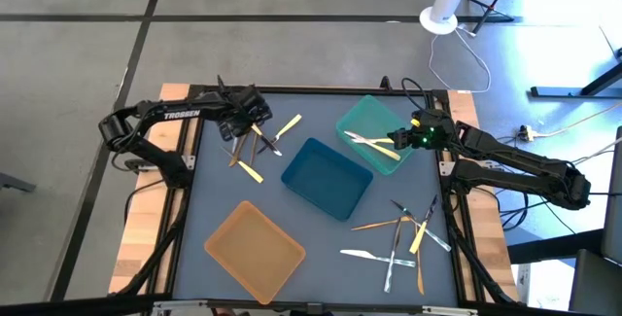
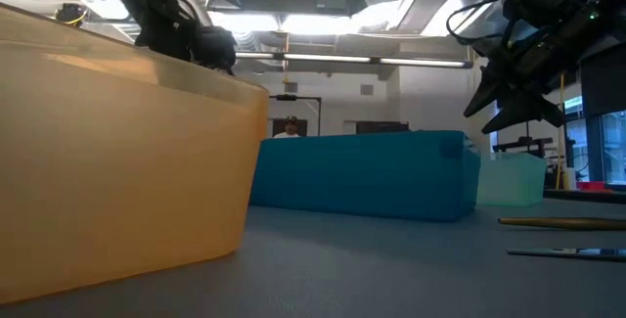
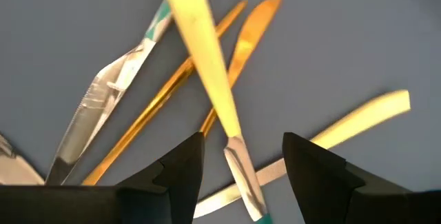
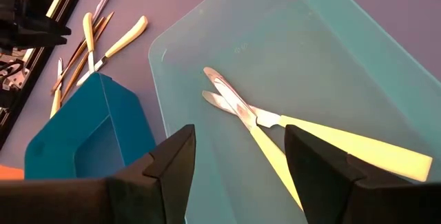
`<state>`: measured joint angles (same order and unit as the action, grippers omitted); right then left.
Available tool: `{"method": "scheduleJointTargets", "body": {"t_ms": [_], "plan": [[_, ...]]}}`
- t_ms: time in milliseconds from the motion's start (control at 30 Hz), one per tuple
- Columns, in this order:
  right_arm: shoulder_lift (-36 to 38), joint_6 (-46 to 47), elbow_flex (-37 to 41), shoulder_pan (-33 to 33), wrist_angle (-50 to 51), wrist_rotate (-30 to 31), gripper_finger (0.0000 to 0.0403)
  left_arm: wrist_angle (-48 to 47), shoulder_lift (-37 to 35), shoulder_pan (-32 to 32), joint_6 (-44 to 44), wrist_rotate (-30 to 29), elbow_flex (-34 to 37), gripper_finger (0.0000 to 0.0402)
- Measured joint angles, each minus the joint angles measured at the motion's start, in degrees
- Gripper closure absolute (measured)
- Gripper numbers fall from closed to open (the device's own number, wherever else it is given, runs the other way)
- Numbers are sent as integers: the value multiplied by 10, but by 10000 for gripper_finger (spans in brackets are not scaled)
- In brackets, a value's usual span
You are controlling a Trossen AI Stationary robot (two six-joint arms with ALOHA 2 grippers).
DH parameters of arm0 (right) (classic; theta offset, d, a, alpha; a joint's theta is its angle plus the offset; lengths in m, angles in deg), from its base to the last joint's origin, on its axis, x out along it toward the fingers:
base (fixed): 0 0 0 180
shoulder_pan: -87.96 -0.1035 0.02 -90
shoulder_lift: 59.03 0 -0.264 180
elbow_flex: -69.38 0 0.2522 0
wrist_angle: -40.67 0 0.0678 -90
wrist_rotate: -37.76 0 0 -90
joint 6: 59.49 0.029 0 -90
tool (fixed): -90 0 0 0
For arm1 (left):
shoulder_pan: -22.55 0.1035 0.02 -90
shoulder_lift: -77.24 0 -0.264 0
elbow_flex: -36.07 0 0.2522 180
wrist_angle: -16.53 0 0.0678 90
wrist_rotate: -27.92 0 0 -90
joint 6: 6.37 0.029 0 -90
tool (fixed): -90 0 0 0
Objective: Sort silverware by color (type)
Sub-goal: Put the right yellow knife into the light blue bin
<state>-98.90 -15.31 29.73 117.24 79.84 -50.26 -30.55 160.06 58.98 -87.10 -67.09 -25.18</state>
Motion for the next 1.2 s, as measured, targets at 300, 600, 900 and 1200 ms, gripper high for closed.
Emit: {"method": "scheduleJointTargets", "body": {"t_ms": [300, 600, 900, 1200], "plan": [[0, -12, 0, 0, 0, 0, 194, 2, 0, 0, -44, -27, 18, 210], [0, -13, 0, 0, 0, 0, 194, 64, 0, 0, -66, -30, 54, 210], [0, -13, 0, 0, 0, 0, 194, 77, 0, 8, -76, -33, 59, 210], [0, -13, 0, 0, 0, 0, 194, 129, 47, 9, -76, -31, 59, 210]]}}
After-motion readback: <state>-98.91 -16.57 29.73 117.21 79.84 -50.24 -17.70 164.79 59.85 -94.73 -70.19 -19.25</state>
